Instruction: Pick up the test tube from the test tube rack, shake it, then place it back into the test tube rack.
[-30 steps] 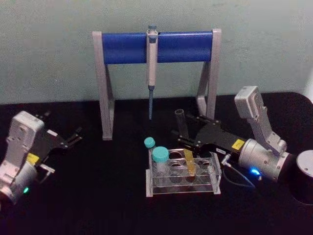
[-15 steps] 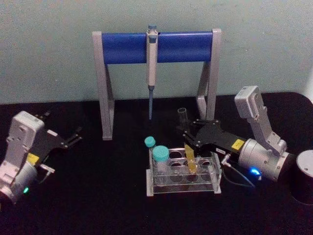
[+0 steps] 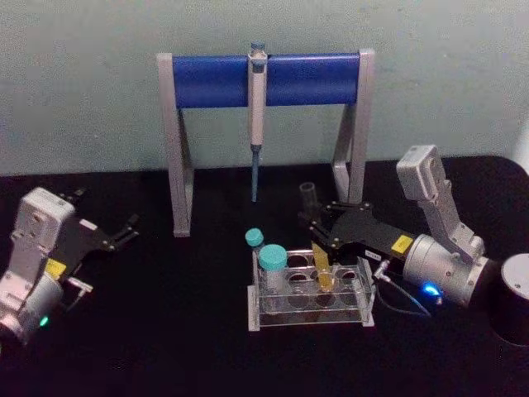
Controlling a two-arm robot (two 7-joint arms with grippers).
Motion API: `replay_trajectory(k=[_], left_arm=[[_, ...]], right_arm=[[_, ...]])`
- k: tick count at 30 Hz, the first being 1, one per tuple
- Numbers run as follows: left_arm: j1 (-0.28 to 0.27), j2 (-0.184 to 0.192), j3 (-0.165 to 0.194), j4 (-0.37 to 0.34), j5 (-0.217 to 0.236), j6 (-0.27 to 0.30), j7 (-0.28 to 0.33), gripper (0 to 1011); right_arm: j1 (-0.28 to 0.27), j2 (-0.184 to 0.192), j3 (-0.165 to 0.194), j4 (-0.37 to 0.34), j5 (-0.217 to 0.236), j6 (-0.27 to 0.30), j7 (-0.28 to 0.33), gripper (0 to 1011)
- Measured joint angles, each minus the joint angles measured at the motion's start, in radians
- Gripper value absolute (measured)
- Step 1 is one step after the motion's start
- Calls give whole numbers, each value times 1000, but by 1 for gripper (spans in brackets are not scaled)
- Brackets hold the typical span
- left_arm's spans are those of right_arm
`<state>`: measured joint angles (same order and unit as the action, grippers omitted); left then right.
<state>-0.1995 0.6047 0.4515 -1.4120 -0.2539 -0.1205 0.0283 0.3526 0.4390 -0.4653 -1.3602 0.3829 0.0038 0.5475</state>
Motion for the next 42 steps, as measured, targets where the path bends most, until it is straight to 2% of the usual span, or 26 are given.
replay_trajectory(k=[7, 18, 22, 23, 24, 25, 31, 34, 42], left_arm=[[0, 0, 0, 0, 0, 0, 0, 1001], [0, 0, 0, 0, 0, 0, 0, 1001], [0, 0, 0, 0, 0, 0, 0, 1001], [0, 0, 0, 0, 0, 0, 0, 1001], [0, 0, 0, 0, 0, 0, 0, 1001], [0, 0, 0, 0, 0, 0, 0, 1001], [0, 0, 0, 0, 0, 0, 0, 1001], [0, 0, 0, 0, 0, 0, 0, 1001], [0, 0, 0, 0, 0, 0, 0, 1001]], right_arm=[[-8, 1, 15, -6, 27, -13, 18, 235], [-35, 19, 56, -63, 121, -33, 46, 235], [-53, 27, 75, -94, 141, -75, 44, 235], [-62, 27, 85, -103, 148, -102, 44, 235], [-62, 27, 85, -103, 148, -102, 44, 235], [-70, 25, 94, -109, 152, -133, 43, 235], [-96, 2, 125, -113, 144, -249, 23, 235], [-103, -10, 132, -108, 111, -284, 2, 235], [-106, -41, 145, -86, 43, -317, -38, 235]])
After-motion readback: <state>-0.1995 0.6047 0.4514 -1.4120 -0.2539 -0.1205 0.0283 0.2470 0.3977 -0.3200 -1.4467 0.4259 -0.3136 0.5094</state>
